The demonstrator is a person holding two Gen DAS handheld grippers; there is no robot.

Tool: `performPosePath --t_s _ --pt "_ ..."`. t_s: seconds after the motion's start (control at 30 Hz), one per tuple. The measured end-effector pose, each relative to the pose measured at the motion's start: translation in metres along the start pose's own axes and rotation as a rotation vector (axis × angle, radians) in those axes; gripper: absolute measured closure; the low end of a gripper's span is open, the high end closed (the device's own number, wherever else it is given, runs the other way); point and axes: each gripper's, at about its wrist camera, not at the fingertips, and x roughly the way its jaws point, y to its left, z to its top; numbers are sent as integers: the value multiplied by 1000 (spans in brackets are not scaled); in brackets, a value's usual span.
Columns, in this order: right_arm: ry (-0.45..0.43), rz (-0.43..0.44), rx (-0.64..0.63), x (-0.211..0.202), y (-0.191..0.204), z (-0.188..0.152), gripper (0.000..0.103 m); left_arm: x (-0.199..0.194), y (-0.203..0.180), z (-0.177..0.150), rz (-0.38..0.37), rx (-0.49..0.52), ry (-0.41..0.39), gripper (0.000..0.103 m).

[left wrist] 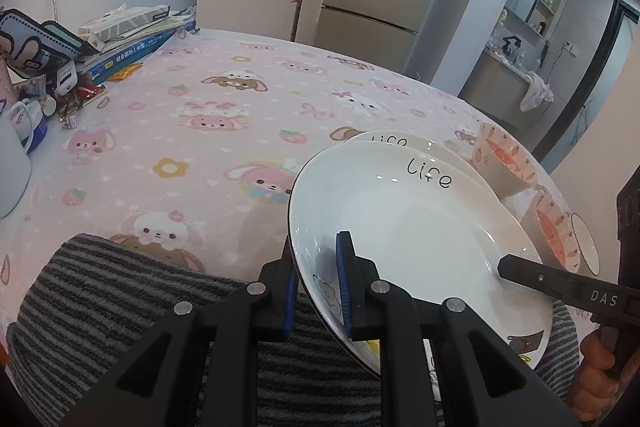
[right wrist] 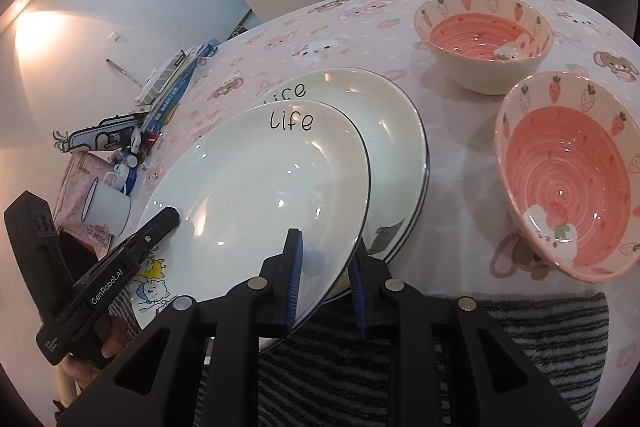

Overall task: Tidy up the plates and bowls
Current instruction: 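Lower the held plate with both tools onto the stacked plates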

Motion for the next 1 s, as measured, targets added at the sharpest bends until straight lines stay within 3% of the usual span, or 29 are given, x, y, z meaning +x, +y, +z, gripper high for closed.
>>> performPosePath --t_s 0.5,1.0 --pt "-20 -26 2 2 -1 1 77 11 0 0 -11 9 -20 85" --pt "-71 -121 -72 -3 10 -3 77 13 -7 -5 4 45 -41 83"
